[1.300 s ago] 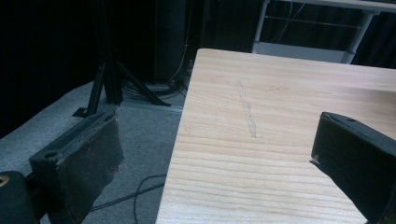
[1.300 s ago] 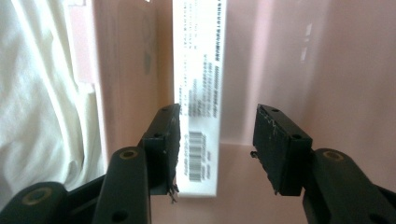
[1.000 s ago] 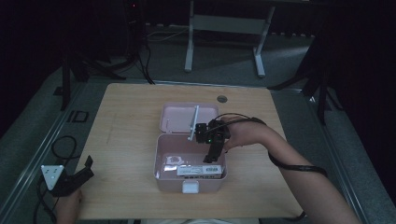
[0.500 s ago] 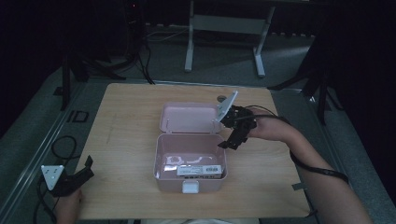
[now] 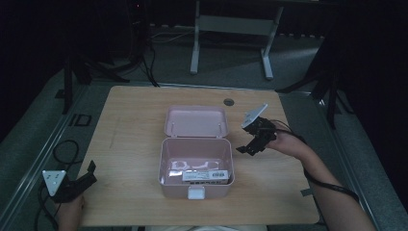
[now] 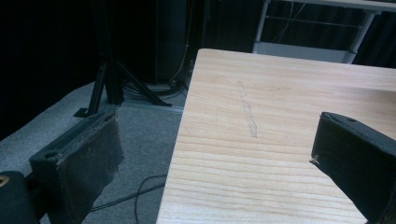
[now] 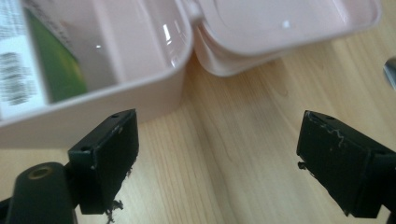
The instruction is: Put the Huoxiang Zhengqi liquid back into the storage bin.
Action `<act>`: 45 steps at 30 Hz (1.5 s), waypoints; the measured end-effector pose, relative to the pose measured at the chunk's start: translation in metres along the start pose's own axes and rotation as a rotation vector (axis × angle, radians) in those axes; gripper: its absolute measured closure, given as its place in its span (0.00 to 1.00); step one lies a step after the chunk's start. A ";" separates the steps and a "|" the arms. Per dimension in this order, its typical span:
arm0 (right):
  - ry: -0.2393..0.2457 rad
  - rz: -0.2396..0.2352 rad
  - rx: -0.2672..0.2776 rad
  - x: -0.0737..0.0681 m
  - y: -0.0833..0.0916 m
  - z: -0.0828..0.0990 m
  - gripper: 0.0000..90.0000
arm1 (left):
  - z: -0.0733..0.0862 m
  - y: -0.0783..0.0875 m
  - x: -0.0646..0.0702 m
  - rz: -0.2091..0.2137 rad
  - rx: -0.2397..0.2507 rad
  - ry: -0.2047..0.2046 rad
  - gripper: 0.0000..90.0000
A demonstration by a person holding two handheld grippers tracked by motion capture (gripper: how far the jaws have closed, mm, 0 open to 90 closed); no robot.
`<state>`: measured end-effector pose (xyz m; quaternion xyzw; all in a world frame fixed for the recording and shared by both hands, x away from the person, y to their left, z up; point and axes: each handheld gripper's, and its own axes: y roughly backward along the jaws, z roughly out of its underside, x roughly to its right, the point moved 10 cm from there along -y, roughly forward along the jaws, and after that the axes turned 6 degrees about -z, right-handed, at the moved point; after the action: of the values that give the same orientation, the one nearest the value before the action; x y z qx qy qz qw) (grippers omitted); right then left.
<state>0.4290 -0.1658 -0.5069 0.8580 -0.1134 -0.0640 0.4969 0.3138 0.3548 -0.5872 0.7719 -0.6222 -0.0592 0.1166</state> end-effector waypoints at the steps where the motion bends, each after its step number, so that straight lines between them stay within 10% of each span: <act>1: 0.000 0.000 0.000 0.000 0.000 0.000 0.14 | 0.000 0.000 0.000 0.000 0.000 0.000 0.02; 12: -0.158 0.130 0.224 0.026 -0.039 0.033 0.13 | 0.000 0.000 0.000 0.002 -0.001 0.000 0.02; 20: -0.173 0.228 0.276 0.032 -0.054 0.044 0.13 | 0.000 0.000 0.000 0.005 -0.001 0.002 0.02; 32: -0.309 0.411 0.447 0.057 -0.037 0.076 0.13 | 0.000 0.000 0.001 0.005 0.001 -0.004 0.02; 45: -0.434 0.494 0.448 0.065 -0.016 0.124 0.13 | 0.000 0.000 0.000 0.002 0.000 -0.003 0.02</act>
<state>0.4662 -0.2788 -0.5827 0.8585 -0.4299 -0.0962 0.2626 0.3141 0.3544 -0.5871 0.7713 -0.6230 -0.0603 0.1154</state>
